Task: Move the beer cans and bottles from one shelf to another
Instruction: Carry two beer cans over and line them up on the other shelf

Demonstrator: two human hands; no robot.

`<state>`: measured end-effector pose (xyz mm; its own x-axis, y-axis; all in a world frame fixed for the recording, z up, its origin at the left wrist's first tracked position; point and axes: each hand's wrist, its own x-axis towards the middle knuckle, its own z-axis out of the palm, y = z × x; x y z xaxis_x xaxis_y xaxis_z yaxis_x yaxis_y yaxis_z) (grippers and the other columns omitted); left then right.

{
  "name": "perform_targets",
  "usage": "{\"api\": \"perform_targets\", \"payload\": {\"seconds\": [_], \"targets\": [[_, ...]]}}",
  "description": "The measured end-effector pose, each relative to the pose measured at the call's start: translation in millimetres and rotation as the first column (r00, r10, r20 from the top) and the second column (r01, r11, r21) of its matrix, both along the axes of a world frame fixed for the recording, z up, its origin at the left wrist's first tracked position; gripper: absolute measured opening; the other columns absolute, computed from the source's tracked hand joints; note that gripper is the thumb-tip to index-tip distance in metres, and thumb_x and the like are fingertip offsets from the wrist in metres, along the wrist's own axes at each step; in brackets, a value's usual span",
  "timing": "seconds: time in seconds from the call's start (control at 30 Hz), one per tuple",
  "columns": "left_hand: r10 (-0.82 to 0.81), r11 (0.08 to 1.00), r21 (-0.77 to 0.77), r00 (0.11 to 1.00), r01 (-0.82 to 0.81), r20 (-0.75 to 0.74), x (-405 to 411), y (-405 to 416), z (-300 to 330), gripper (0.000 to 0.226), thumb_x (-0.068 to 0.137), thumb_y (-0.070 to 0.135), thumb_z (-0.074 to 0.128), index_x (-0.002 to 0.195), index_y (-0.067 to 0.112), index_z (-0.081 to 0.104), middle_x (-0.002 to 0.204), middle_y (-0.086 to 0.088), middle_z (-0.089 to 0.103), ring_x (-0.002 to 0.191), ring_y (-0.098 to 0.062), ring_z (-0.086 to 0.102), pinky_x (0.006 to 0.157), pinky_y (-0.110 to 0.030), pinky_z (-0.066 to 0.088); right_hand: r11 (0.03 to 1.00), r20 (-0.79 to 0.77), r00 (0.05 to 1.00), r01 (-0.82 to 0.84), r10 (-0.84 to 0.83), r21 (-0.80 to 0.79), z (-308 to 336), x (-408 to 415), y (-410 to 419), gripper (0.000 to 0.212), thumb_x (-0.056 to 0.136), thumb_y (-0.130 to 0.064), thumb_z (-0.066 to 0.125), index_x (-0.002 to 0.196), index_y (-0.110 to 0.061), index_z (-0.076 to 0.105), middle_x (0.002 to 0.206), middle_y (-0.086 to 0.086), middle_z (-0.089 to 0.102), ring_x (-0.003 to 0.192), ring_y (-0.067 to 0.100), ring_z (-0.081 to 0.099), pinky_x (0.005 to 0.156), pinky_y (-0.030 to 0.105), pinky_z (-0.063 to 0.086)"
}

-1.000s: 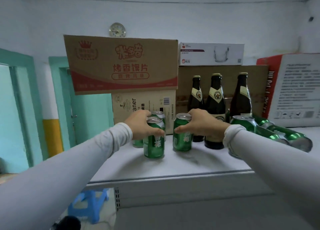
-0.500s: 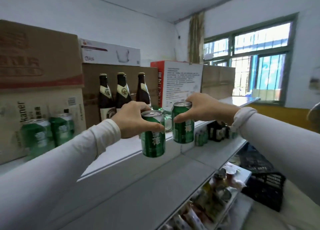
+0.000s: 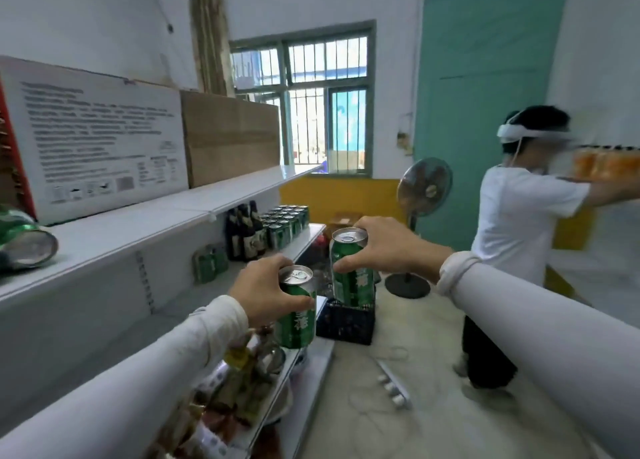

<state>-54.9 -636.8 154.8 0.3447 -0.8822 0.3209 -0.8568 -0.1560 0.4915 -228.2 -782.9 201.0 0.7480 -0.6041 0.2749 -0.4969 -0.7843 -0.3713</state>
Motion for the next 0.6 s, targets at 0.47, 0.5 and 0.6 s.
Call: {"api": "perform_targets", "payload": {"seconds": [0.47, 0.5, 0.6], "targets": [[0.062, 0.997, 0.055, 0.986, -0.054, -0.157, 30, -205, -138, 0.080, 0.049, 0.061, 0.074, 0.115, 0.016, 0.062, 0.105, -0.002, 0.068, 0.095, -0.019, 0.061, 0.086, -0.038, 0.053, 0.974, -0.068, 0.994, 0.096, -0.083, 0.203, -157, 37, -222, 0.071, 0.059, -0.065, 0.080, 0.111, -0.022, 0.057, 0.101, -0.005, 0.062, 0.091, 0.015, 0.059, 0.077, 0.036, 0.054], [0.076, 0.996, 0.058, 0.982, -0.067, -0.171, 44, -217, -145, 0.079, 0.050, 0.059, 0.076, 0.116, 0.018, 0.062, 0.107, -0.001, 0.067, 0.095, -0.018, 0.062, 0.086, -0.037, 0.053, 0.974, -0.075, 0.994, 0.088, -0.074, 0.210, -164, 51, -236, 0.070, 0.059, -0.065, 0.080, 0.109, -0.023, 0.057, 0.100, -0.006, 0.063, 0.090, 0.014, 0.059, 0.077, 0.035, 0.054], [0.125, 0.992, 0.062, 0.964, -0.114, -0.233, 91, -253, -162, 0.077, 0.058, 0.047, 0.083, 0.124, 0.018, 0.057, 0.115, -0.001, 0.065, 0.100, -0.016, 0.061, 0.089, -0.034, 0.052, 0.979, -0.086, 0.996, 0.051, -0.035, 0.195, -176, 98, -274, 0.069, 0.061, -0.063, 0.081, 0.111, -0.023, 0.056, 0.099, -0.009, 0.060, 0.090, 0.012, 0.058, 0.073, 0.029, 0.049]]}}
